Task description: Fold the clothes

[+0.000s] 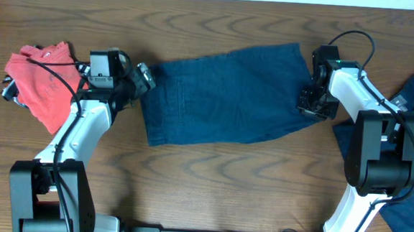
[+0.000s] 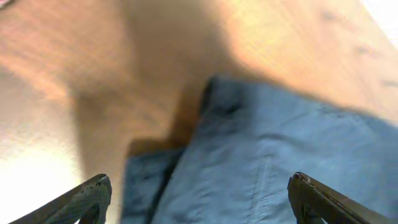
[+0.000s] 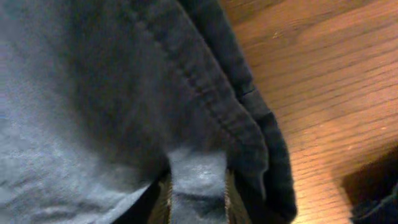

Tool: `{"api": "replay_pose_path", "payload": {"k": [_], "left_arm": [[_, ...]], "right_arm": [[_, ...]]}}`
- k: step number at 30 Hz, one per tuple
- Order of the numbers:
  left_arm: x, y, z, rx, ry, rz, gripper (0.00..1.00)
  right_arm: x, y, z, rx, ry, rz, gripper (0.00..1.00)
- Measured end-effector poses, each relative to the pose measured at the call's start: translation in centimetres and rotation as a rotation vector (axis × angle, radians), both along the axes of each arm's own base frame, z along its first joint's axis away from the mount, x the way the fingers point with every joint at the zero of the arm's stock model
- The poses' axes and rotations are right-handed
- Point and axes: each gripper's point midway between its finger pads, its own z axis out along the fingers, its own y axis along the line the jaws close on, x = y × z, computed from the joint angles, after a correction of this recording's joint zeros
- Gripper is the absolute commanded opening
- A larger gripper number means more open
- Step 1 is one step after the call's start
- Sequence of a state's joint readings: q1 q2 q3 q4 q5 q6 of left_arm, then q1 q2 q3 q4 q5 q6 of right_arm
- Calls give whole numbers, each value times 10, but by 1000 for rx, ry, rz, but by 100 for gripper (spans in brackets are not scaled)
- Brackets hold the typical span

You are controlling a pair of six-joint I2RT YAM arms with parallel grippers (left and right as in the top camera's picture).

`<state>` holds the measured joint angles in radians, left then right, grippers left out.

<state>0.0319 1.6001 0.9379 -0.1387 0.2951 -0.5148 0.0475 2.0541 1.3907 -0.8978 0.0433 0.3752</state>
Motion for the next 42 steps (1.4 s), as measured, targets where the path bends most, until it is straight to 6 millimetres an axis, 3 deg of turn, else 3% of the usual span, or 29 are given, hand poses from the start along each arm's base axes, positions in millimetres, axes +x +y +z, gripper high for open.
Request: {"api": "replay_pose_path", "payload": {"k": [4, 7, 12, 17, 20, 23, 25, 26, 31, 36, 42], "left_arm": [[14, -8, 10, -21, -74, -30, 92], [25, -16, 7, -28, -106, -54, 92], [34, -33, -27, -33, -75, -96, 92], [37, -36, -53, -40, -44, -99, 91], [39, -37, -55, -53, -40, -88, 72], [39, -43, -53, -57, -44, -99, 41], [39, -50, -53, -59, -45, -114, 11], [38, -54, -52, -61, -46, -124, 6], [33, -66, -50, -118, -31, -167, 6], [6, -62, -44, -193, 92, -147, 6], [-31, -52, 5, -232, 142, -104, 6]], "right_arm": [[-3, 3, 0, 16, 11, 0, 28], [-6, 4, 0, 25, 25, 0, 28], [-11, 5, 0, 31, 46, 0, 27], [-13, 6, 0, 34, 54, 0, 27], [-13, 6, 0, 37, 55, 0, 24], [-13, 7, 0, 39, 55, 0, 20], [-14, 7, 0, 41, 55, -3, 19], [-14, 7, 0, 41, 55, -3, 19], [-14, 7, 0, 41, 55, -4, 19], [-13, 7, 0, 41, 55, -4, 19], [-14, 7, 0, 41, 56, -5, 19]]}}
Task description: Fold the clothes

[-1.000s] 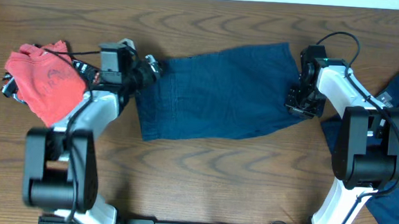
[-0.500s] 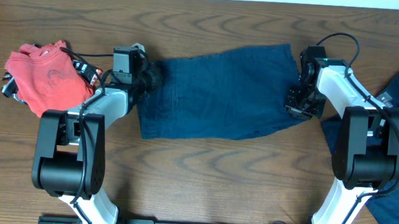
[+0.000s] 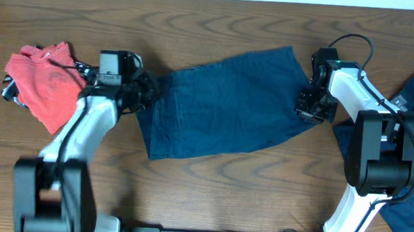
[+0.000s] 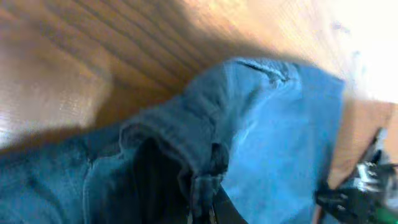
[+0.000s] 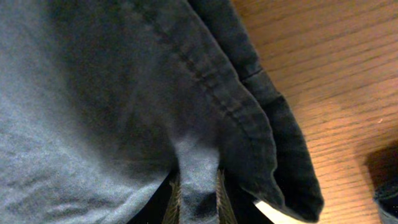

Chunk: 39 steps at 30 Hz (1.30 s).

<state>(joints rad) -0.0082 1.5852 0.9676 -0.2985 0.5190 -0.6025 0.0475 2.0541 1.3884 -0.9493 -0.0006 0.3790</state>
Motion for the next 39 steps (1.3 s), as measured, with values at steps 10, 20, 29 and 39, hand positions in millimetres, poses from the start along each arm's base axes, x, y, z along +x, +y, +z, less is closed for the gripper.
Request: {"api": "replay_pose_path", "payload": {"k": [10, 20, 29, 39], "left_arm": [[-61, 8, 11, -27, 229, 105, 6], [-91, 49, -26, 206, 357, 234, 27], [-118, 53, -40, 232, 462, 241, 76], [-145, 37, -44, 162, 571, 194, 95]], "right_arm": [[0, -2, 0, 8, 1, -11, 18], [-2, -8, 0, 23, 9, -35, 18], [-2, -8, 0, 25, 10, -36, 18], [-2, -8, 0, 25, 9, -36, 19]]}}
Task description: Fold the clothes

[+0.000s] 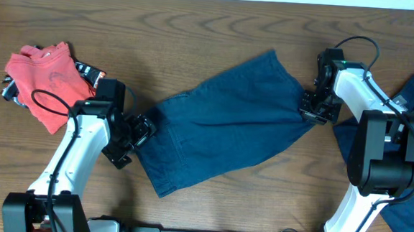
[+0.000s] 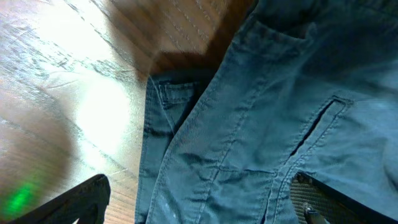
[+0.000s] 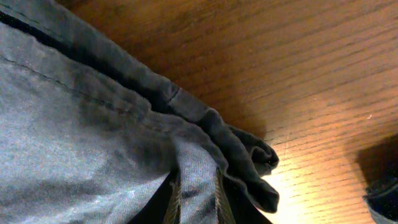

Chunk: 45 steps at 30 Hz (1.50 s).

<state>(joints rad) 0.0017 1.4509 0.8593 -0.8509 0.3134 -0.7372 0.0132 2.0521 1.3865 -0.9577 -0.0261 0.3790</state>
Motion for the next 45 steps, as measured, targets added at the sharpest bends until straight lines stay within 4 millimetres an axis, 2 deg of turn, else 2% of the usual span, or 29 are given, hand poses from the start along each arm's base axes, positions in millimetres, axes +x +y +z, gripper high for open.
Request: {"api": "replay_pose_path", "payload": {"k": [6, 9, 10, 11, 12, 13, 14, 17, 21, 25, 28, 31, 33, 35, 38, 41, 45], "left_arm": [[-19, -15, -28, -20, 22, -31, 95], [-19, -28, -42, -57, -24, -59, 91], [-18, -33, -44, -71, -37, -62, 82], [-12, -38, -42, -92, -80, -68, 66], [-9, -42, -42, -101, -102, -72, 45], [-6, -46, -43, -114, -127, -86, 19], [-7, -48, -45, -119, -130, -93, 6], [-10, -49, -51, -124, -132, -105, 6], [-8, -45, -45, -130, -127, -134, 6], [9, -34, -15, -116, -127, -181, 6], [33, -29, 20, -103, -188, -229, 6], [49, -29, 50, -95, -239, -273, 6], [54, -30, 64, -93, -257, -291, 6], [55, -30, 73, -94, -265, -302, 6], [62, -33, 86, -107, -293, -311, 6], [69, -38, 99, -132, -333, -319, 6], [74, -45, 107, -171, -366, -331, 6]], "right_arm": [[0, 0, 0, 0, 1, 0, 18], [-1, 0, 0, 0, 2, 0, 18], [-1, 0, 0, 0, 2, 0, 18], [-1, 0, 0, 0, 3, 0, 18], [-1, 0, 0, 0, 3, 0, 18], [-1, 0, 0, 0, 3, 0, 18], [-1, 0, 0, 0, 4, 0, 18], [-1, 0, 0, 0, 4, 2, 17], [-1, 2, 1, 13, 2, 35, 17], [3, 5, 16, 35, -24, 82, 22], [29, 18, 52, 99, -156, 158, 28], [57, 37, 105, 183, -344, 246, 29], [64, 55, 142, 247, -452, 312, 28], [61, 73, 155, 293, -482, 361, 28], [54, 107, 153, 351, -476, 445, 28], [39, 155, 127, 405, -434, 555, 27], [22, 203, 94, 447, -399, 659, 27]]}}
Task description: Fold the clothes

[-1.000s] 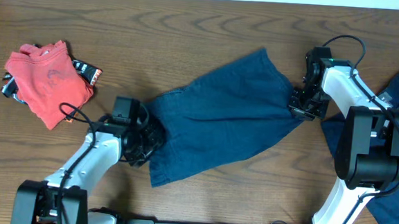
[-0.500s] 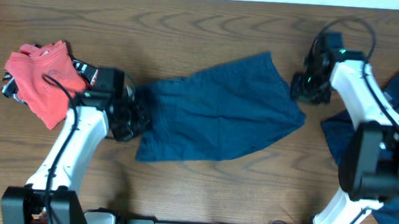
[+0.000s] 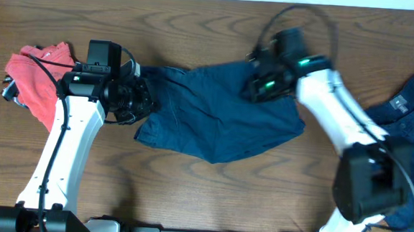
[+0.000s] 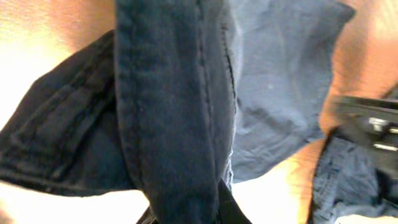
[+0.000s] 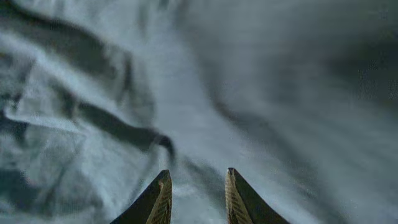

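Dark blue shorts (image 3: 221, 120) lie crumpled across the middle of the table. My left gripper (image 3: 141, 101) is shut on their left waistband end. In the left wrist view that dark band (image 4: 174, 93) hangs out of my left gripper (image 4: 186, 214), lifted off the wood. My right gripper (image 3: 261, 83) hovers over the upper middle of the shorts, blurred. In the right wrist view its fingers (image 5: 163, 193) stand apart, and only blurred cloth (image 5: 249, 93) shows beneath my right gripper (image 5: 196, 186). The shorts' right end (image 3: 296, 125) lies loose.
A red garment (image 3: 40, 77) is bunched at the far left beside my left arm. Another dark blue garment lies at the right edge. The wooden table (image 3: 198, 22) shows bare wood behind and in front of the shorts.
My left gripper was open at the shorts' lower left edge and is now shut on the waistband, farther back. My right gripper has let go of the right hem and stands leftward over the shorts.
The shorts lay flat, my left gripper open at their left end and my right shut on the right hem. Then the left was shut on the waistband. Later the shorts lay slanted with the left open. Now the left holds the waistband and the right is free.
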Tool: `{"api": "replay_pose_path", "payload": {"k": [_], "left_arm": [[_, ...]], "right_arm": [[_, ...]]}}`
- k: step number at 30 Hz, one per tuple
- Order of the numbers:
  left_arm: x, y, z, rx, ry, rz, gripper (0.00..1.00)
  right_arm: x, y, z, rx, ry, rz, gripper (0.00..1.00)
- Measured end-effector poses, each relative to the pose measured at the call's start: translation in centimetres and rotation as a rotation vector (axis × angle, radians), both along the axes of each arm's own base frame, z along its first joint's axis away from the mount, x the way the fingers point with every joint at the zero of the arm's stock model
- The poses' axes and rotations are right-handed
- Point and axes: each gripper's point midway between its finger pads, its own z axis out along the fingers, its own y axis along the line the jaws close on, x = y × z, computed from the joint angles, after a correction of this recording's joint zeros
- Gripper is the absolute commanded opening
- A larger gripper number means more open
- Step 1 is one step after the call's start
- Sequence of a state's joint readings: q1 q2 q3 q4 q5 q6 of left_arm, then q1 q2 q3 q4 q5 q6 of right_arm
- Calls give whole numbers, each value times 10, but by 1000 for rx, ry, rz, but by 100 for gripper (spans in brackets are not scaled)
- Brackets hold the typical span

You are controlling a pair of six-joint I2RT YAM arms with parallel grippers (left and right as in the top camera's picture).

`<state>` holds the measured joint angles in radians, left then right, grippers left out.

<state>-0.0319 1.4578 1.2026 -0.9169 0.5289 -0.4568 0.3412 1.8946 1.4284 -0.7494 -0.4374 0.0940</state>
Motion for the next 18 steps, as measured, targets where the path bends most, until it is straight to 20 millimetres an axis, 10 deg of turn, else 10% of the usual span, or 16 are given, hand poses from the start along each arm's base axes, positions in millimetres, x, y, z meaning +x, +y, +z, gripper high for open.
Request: {"api": "replay_pose_path", "payload": {"k": [9, 18], "left_arm": [[7, -14, 11, -95, -35, -16, 6], [25, -18, 21, -134, -101, 13, 6]], "right_arm": [[-54, 94, -86, -1, 90, 178, 24], [-79, 138, -85, 31, 65, 273, 28]]}}
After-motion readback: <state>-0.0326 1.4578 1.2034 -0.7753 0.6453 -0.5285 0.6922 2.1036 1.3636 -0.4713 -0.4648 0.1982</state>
